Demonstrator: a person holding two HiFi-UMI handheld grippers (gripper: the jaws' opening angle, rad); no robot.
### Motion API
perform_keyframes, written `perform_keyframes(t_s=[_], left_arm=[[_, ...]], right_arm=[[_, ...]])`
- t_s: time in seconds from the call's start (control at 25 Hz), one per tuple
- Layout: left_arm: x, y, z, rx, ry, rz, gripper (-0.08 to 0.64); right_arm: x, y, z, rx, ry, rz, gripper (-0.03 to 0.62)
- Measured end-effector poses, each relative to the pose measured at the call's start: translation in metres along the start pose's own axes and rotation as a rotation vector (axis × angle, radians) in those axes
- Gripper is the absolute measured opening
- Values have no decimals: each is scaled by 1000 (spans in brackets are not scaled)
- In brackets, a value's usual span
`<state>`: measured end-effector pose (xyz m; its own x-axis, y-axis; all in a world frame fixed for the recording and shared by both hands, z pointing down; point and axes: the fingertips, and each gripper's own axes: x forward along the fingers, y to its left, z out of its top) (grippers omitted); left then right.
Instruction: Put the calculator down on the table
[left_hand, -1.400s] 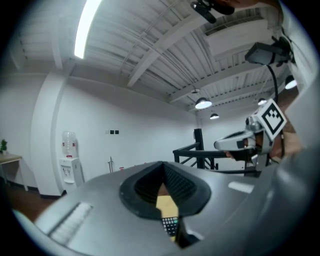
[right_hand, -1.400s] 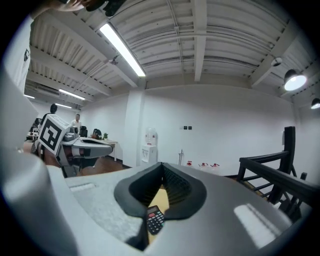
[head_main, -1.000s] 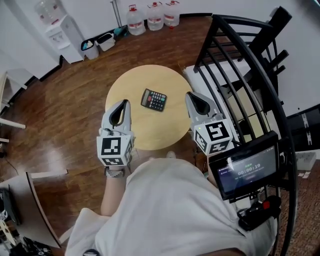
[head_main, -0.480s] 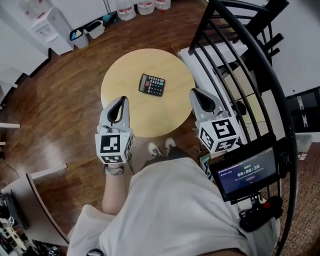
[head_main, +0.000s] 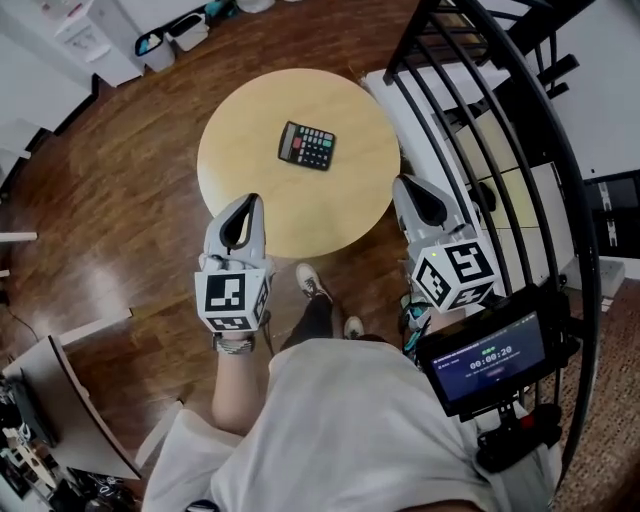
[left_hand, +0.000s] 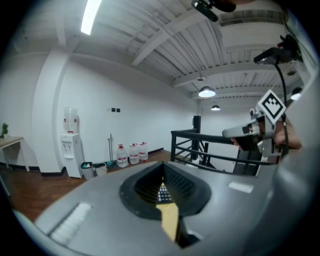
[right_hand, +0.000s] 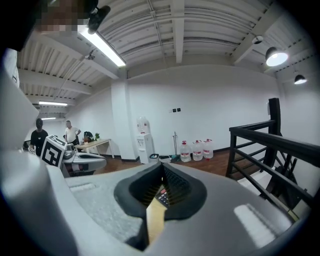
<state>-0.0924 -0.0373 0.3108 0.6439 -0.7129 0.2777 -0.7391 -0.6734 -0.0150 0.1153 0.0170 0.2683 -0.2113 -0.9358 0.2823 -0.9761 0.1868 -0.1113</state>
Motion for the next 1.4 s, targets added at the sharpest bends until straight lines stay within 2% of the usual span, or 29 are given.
perform_keyframes(t_s=[0.24, 0.44, 0.64, 0.88, 1.12, 1.24, 1.4], left_arm=[[-17, -24, 10, 25, -59, -11, 8], [-53, -69, 18, 7, -116, -14, 8], [-78, -110, 17, 29, -123, 8, 8], [-126, -167, 24, 76, -150, 31, 8], [-168, -212, 21, 83, -152, 71, 8], [-180, -233, 19, 92, -144, 69, 8], [-193, -241, 16, 105, -144, 73, 8]], right_arm=[[-23, 3, -14, -2, -8, 8, 3], [-71, 11, -13, -53, -48, 31, 3], [-114, 12, -11, -81, -92, 49, 3], [-184, 23, -16, -62, -154, 87, 3], [-241, 35, -15, -133, -190, 119, 3], [-259, 37, -16, -142, -196, 135, 3], [-265, 45, -24, -130, -196, 149, 3]])
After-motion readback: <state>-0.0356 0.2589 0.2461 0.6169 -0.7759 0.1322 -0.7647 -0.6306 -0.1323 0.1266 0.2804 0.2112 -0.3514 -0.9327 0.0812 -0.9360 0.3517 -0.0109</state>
